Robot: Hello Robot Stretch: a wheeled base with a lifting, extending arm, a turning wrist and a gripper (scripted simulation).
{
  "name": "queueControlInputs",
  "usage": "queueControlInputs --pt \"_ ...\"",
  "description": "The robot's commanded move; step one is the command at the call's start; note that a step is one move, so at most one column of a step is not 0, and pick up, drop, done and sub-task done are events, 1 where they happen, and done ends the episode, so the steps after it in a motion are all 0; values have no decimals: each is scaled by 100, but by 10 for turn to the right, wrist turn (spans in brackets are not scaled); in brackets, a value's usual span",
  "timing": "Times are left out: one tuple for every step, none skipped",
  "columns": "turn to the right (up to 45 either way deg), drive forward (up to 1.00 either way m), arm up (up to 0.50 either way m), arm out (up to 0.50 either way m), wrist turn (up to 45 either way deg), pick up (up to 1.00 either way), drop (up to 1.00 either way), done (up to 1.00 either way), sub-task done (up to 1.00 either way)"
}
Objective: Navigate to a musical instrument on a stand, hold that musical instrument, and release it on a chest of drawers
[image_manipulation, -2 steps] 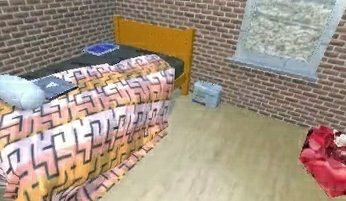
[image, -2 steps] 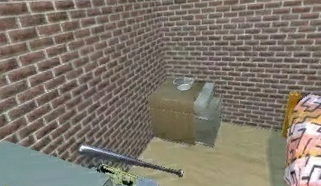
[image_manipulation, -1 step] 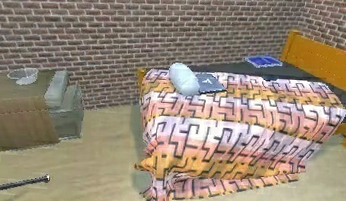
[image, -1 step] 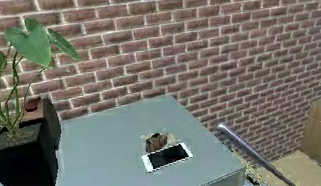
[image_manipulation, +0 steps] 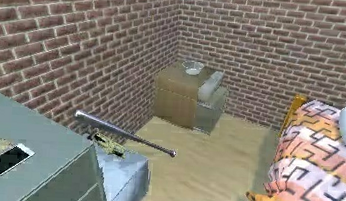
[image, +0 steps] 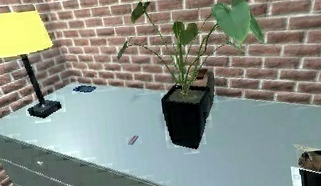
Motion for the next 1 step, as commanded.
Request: queueControlInputs --pt "-210 0 0 0 0 0 0 0 0"
